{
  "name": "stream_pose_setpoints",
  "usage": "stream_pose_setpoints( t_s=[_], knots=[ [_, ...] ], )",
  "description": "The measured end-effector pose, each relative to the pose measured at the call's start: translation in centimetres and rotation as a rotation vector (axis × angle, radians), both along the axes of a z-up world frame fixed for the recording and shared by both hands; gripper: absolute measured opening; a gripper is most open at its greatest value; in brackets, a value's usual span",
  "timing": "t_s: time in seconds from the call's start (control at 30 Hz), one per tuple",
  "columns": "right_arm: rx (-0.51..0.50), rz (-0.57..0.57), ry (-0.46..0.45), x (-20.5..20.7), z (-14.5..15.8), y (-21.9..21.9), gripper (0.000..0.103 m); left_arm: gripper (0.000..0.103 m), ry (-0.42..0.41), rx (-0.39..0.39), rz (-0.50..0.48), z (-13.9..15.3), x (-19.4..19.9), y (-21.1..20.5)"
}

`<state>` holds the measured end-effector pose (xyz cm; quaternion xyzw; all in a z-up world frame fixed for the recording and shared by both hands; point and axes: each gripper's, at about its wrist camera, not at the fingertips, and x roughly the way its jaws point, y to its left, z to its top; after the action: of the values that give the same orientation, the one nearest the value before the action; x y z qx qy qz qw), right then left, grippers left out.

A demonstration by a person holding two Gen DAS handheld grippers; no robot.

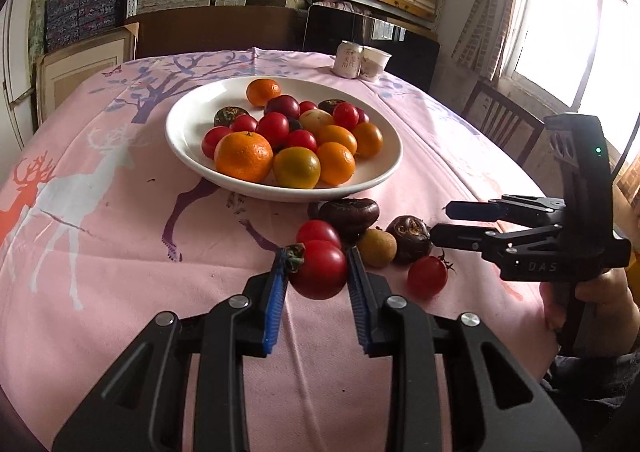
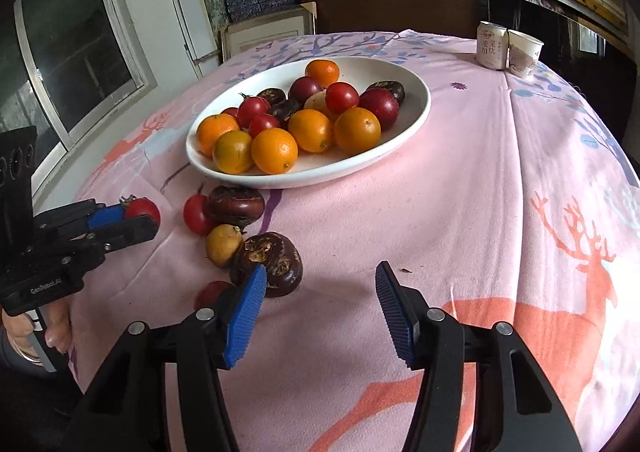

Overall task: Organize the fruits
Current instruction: 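Grasp a red tomato with the left tool while the right tool grasps a dark brown fruit, then place both held fruits on the white plate and open both tools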

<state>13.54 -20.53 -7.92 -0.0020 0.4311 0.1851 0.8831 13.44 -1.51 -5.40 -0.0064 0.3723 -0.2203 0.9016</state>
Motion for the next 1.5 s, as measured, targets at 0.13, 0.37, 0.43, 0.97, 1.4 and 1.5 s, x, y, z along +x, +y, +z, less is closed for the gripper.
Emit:
stream_pose_setpoints(
  t_s=[0.13, 0.37, 0.43, 0.97, 1.4, 1.5],
  knots=[
    [-0.006, 0.052, 0.033, 0.4, 0.2, 1.2, 0.056, 0.029, -0.016, 0.008, -0.008, 0.1, -0.5, -0.2],
    [-0.025, 0.139, 0.053, 0.2, 0.6, 4.2, 0.055, 0.029, 0.010, -0.054, -0.002, 0.1, -0.1, 0.8],
    [-0.077, 0.153, 0.044, 0.3, 0.6, 5.0, 0.055, 0.029, 0.007, -0.049, -0.006, 0.1, -0.2, 0.6],
    [0.053, 0.139, 0.211, 2.1, 0.0, -0.5, 0.042, 0.029, 0.028, -0.059, -0.024, -0.2, 0.0, 0.6],
    [0.236, 0.107, 0.080, 2.4, 4.1, -2.4, 0.042, 0.029, -0.028, -0.088, -0.015, 1.7, 0.0, 1.2],
    [0.252, 0.084, 0.048, 4.4, 5.8, -2.2, 0.042, 0.029, -0.052, -0.062, -0.013, 3.3, 1.7, 0.9]
  ],
)
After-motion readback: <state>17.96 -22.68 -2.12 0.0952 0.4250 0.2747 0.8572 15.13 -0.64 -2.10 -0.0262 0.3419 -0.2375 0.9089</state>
